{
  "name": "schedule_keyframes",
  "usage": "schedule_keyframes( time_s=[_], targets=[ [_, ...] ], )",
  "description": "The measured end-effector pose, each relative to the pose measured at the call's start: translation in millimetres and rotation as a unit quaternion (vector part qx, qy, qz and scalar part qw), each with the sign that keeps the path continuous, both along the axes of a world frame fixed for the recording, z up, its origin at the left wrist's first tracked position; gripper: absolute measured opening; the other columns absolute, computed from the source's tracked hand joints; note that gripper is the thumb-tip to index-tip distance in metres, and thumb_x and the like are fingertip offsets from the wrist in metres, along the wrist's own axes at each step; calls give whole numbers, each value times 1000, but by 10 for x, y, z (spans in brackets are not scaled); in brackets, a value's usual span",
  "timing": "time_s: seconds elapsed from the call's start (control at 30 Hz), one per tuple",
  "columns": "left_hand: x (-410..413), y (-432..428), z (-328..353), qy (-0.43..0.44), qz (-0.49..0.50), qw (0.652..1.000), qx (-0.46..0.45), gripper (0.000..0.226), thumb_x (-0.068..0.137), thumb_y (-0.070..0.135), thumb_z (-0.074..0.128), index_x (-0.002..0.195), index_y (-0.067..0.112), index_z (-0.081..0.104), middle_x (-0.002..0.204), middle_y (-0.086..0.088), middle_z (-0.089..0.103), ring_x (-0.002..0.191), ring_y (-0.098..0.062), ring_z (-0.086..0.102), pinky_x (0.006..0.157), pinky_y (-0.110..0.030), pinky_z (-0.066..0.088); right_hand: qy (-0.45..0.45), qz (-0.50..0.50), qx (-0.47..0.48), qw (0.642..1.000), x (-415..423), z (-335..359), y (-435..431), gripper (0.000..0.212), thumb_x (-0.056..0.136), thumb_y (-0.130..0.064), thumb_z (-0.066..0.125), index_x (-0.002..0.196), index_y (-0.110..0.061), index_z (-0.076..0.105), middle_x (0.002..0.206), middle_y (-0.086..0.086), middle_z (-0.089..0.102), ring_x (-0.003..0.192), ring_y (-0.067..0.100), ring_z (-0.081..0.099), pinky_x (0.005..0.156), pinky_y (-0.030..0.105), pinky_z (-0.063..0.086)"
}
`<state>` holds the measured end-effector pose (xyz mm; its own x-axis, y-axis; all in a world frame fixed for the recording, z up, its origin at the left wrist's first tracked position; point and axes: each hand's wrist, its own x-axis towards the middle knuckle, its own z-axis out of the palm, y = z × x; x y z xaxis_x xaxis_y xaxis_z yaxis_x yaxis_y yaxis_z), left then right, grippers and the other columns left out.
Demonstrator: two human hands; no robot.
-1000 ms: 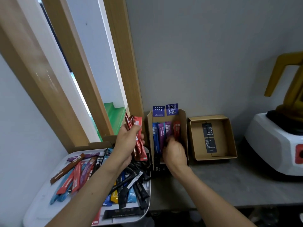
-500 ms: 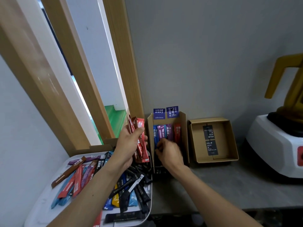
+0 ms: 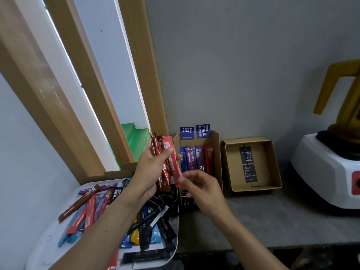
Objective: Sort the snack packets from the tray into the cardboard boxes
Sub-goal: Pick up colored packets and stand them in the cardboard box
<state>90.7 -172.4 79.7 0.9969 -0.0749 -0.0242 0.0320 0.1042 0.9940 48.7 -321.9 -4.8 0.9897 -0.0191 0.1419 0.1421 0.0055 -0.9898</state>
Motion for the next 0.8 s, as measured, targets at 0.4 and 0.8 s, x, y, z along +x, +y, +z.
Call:
schedule_keyframes(
  time_s=[0.4, 0.8],
  targets=[
    [-54, 61, -16, -40, 66, 992, 103, 25, 89, 34, 76, 109, 26, 63, 101, -1, 73, 94, -14, 71, 74, -26, 52, 74, 15, 109, 991, -107, -30, -42, 11, 98, -10, 65, 104, -14, 73, 86, -1, 75, 76, 13, 68, 64, 27, 54],
    [-11, 178, 110, -73, 58, 986, 136, 16, 91, 29, 75, 105, 23, 71, 80, 0, 76, 79, -7, 74, 79, -31, 54, 83, 58, 219, 971, -214, -45, -27, 30, 85, -11, 78, 113, -7, 70, 104, 14, 78, 93, 23, 73, 75, 30, 58]
  ],
)
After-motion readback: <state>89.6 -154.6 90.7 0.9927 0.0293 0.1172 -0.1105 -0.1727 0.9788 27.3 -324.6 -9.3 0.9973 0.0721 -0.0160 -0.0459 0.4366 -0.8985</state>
